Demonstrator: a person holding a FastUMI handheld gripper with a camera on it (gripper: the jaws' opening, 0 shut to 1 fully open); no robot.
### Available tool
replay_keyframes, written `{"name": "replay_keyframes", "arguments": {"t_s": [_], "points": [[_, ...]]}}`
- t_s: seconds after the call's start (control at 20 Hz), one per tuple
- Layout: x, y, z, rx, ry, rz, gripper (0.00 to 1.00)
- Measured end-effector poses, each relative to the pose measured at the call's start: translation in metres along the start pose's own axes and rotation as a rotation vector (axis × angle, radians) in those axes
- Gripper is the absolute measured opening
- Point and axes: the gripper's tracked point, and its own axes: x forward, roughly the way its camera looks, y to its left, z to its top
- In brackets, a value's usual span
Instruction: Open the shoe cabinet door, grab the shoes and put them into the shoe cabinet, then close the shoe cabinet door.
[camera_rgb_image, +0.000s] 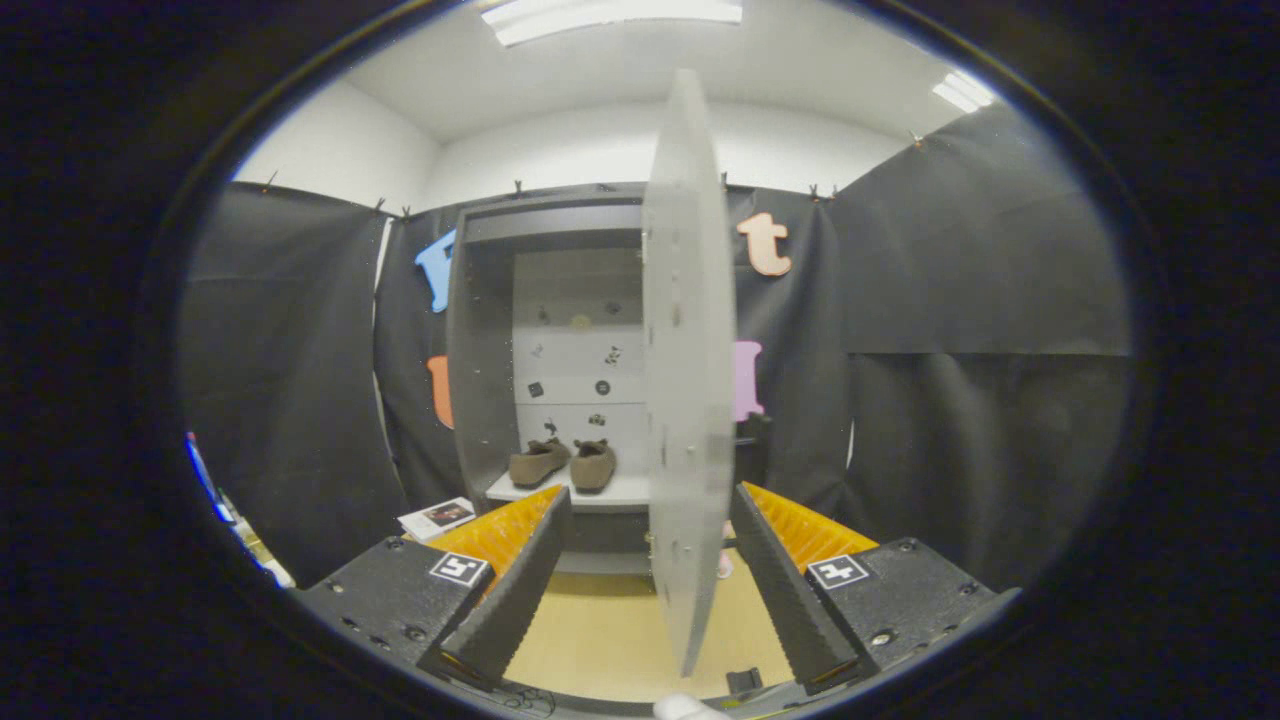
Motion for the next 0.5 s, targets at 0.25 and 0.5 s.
{"name": "replay_keyframes", "arguments": {"t_s": [0.25, 0.5], "points": [[0.024, -0.082, 0.008, -0.022, 0.01, -0.021, 1.0], [0.068, -0.096, -0.005, -0.001, 0.065, 0.1, 0.99]]}}
